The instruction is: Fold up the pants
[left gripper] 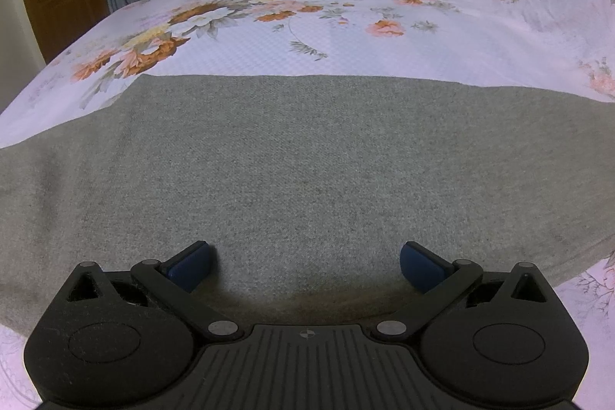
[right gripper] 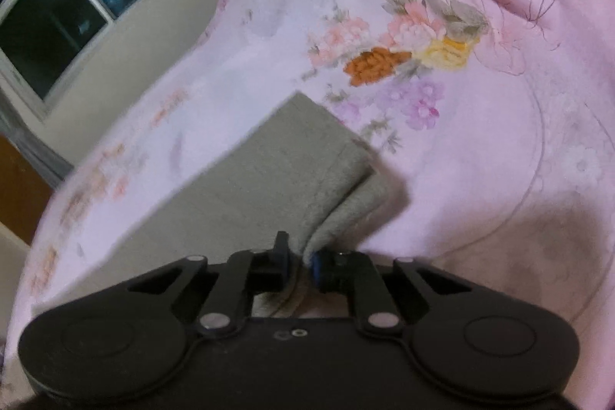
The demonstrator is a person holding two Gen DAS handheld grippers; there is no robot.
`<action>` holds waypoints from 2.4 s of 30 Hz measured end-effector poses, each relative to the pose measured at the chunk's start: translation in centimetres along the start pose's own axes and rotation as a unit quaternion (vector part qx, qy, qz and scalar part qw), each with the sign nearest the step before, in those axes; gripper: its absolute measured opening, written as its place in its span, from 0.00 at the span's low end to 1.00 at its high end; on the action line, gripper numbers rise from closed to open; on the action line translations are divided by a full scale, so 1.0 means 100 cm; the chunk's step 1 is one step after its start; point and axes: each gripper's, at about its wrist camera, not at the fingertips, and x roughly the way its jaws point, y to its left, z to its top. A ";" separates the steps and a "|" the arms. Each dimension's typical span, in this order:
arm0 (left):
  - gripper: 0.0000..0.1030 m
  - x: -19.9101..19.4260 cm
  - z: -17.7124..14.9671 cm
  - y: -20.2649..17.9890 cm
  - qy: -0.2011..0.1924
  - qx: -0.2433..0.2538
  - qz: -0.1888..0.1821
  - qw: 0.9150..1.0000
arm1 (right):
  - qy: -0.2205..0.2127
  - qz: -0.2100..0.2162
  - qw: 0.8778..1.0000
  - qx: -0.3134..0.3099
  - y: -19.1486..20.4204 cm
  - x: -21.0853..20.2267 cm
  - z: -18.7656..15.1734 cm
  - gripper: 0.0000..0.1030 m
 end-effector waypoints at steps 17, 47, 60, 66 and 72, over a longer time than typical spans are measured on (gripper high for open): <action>1.00 -0.012 0.019 0.041 0.003 -0.062 -0.023 0.998 | -0.066 0.060 0.985 -0.145 0.112 -0.042 0.016 0.10; 1.00 -0.017 0.011 0.117 0.021 -0.188 -0.072 0.979 | 0.064 0.197 0.947 -0.247 0.220 -0.020 -0.083 0.73; 0.85 0.004 0.011 0.086 0.061 -0.221 -0.157 0.961 | 0.057 0.166 0.971 -0.161 0.146 -0.022 -0.067 0.78; 0.77 0.012 0.013 0.075 0.080 -0.238 -0.212 0.944 | 0.059 0.165 0.973 -0.148 0.136 -0.020 -0.069 0.79; 0.27 0.036 0.008 0.061 0.111 -0.295 -0.279 0.907 | 0.056 0.164 0.975 -0.137 0.127 -0.020 -0.068 0.79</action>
